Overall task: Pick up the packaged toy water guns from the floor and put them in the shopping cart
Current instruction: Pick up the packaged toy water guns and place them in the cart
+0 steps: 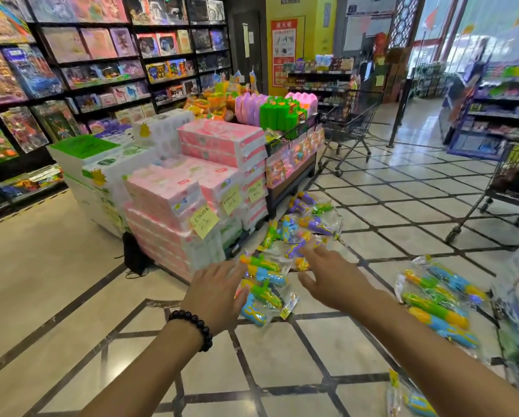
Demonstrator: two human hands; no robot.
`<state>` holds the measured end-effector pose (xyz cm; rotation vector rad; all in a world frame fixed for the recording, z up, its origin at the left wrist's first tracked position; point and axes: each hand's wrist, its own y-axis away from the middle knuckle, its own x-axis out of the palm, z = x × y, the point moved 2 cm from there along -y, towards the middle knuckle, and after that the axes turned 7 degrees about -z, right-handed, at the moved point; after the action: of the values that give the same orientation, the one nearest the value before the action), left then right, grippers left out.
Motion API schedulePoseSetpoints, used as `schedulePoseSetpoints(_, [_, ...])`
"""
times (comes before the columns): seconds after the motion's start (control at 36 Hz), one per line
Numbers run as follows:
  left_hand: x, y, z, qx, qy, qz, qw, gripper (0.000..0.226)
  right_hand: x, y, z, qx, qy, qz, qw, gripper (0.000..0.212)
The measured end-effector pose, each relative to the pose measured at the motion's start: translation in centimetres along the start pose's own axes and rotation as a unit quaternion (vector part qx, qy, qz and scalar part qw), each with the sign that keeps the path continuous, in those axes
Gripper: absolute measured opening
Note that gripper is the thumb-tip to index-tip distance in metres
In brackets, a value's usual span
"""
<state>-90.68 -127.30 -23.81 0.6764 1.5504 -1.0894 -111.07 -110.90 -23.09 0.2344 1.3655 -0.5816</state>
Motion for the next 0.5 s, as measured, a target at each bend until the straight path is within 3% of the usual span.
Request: schedulePoseSetpoints(0.5, [14.1,-22.8,10.1,0.004,0.048,0.070,0.996,0.046,10.2,-23.7,-5.6,0.015,0.033,0.078,0.996,0.056])
